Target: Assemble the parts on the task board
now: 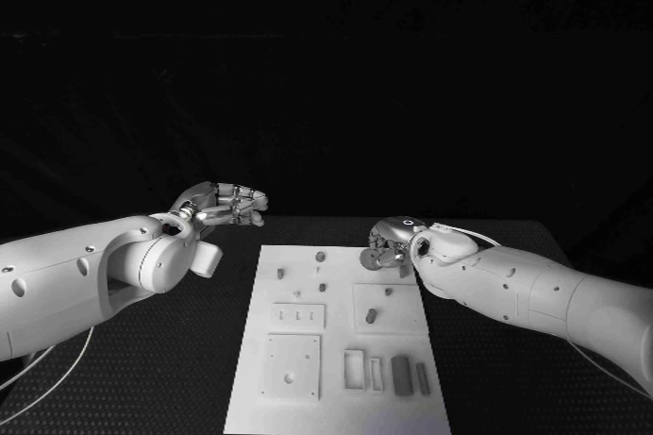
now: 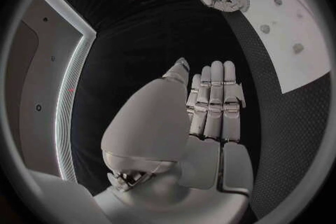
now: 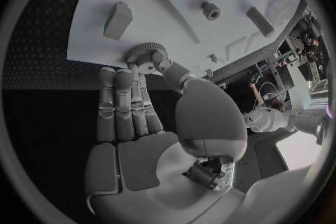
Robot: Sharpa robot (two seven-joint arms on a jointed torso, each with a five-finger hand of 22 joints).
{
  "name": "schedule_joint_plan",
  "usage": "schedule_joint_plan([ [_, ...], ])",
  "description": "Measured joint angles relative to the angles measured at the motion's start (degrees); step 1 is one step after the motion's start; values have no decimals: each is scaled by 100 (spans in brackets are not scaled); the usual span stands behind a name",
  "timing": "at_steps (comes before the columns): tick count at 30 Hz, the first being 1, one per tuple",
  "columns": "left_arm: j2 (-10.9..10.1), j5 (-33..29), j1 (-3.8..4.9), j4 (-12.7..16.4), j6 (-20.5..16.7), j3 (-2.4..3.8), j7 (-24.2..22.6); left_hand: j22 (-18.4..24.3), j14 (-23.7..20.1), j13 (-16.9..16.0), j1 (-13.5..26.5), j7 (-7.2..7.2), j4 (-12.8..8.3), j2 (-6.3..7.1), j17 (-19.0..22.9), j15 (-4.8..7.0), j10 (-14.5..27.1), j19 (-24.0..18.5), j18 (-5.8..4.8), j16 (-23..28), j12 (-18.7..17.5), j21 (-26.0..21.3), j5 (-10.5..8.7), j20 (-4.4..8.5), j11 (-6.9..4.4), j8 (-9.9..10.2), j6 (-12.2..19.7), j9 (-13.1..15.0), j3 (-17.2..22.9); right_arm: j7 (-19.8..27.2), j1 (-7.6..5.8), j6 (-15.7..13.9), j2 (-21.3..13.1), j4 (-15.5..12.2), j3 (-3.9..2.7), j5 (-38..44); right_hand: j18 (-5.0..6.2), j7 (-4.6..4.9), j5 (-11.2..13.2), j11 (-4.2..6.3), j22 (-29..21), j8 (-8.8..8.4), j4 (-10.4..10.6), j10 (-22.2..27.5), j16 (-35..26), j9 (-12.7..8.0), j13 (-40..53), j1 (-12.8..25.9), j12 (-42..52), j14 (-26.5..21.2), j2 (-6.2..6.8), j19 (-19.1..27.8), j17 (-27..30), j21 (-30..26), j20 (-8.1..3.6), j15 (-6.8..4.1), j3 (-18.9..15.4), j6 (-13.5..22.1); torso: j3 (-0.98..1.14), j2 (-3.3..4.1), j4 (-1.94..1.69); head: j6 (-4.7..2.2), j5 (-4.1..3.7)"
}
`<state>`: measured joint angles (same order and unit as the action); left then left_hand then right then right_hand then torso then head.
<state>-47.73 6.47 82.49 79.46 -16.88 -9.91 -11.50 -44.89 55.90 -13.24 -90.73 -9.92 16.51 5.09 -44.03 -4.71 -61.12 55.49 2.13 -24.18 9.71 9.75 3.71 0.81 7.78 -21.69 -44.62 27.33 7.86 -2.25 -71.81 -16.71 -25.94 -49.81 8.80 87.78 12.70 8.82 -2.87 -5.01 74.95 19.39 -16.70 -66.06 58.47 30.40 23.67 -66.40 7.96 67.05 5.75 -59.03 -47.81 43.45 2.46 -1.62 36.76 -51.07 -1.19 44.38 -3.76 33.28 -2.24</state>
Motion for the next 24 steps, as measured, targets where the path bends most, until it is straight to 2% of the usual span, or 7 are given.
schedule_joint_plan([
  [14,-2,0,0,-2,0,0,2,-4,0,1,0,0,0,0,-5,0,21,0,-4,0,0,0,0,0,21,0,0,4,0,5,-11,52,5,5,-6,6,0,5,0,-21,-1,-34,9,-20,0,-14,-42,11,-110,-22,11,20,25,47,20,22,67,5,-2,2,-1,1,-2],
  [20,-6,0,0,0,0,0,2,-4,0,-2,0,0,0,0,-5,0,21,0,-6,0,0,0,0,0,21,0,0,4,0,-42,-17,32,18,3,14,66,1,5,-8,-42,-2,-45,86,-41,22,-12,-46,316,-138,-13,314,20,45,68,21,30,39,3,-4,2,-3,-5,-5],
  [24,-6,0,0,0,-1,0,2,-4,0,-4,0,0,0,0,-5,0,21,0,-7,0,0,0,0,0,21,0,0,9,0,-78,-21,12,42,20,36,104,1,7,-8,-19,-2,-45,241,-63,22,-3,-47,582,-173,-13,520,19,62,68,21,31,-19,-10,-4,2,-3,1,-5],
])
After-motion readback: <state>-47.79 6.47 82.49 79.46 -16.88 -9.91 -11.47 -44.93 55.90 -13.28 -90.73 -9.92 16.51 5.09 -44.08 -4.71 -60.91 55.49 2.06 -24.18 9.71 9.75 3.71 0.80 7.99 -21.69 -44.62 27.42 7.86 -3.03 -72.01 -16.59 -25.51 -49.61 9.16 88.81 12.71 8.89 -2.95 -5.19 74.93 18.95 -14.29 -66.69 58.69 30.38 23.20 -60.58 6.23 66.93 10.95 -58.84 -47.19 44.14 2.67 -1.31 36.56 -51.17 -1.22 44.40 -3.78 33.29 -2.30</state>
